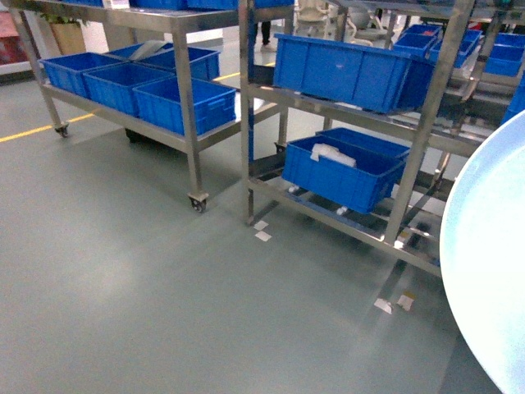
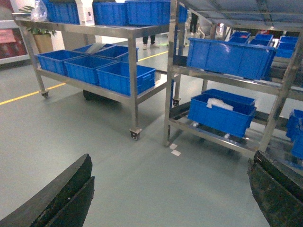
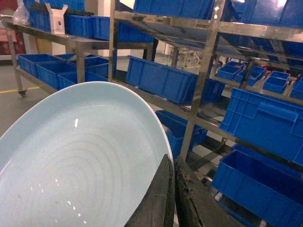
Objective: Place blue tray on left shelf second layer neatly
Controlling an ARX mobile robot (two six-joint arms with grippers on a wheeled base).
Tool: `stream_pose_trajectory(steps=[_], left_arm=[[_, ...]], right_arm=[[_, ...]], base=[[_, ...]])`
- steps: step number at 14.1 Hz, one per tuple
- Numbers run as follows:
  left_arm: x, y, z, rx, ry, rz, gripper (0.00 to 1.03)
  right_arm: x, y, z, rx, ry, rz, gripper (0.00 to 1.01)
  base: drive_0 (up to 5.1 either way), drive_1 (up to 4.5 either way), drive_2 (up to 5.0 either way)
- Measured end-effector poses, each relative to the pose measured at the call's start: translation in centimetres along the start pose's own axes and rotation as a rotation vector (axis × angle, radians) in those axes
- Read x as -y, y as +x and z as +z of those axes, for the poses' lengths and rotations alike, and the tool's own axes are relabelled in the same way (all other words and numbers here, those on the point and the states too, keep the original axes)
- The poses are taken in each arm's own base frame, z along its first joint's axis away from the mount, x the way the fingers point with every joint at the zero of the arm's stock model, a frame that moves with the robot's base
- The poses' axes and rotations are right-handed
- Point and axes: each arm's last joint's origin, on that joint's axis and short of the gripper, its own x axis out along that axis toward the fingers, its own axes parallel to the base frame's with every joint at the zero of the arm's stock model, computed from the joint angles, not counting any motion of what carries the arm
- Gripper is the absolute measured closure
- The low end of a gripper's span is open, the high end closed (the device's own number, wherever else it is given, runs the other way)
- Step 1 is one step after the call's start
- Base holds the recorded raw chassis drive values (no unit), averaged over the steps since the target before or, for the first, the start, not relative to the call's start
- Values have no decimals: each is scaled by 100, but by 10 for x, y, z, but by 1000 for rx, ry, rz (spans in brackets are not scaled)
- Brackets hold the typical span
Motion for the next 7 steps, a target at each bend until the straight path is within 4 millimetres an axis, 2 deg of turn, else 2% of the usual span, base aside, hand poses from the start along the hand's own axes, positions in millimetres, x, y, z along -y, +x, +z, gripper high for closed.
stream_pose_trajectory(steps=[7], left_arm=[[0, 0, 0, 0, 0, 0, 5]], right_arm=[[0, 0, 0, 0, 0, 0, 99]], base=[[-150, -150, -150]])
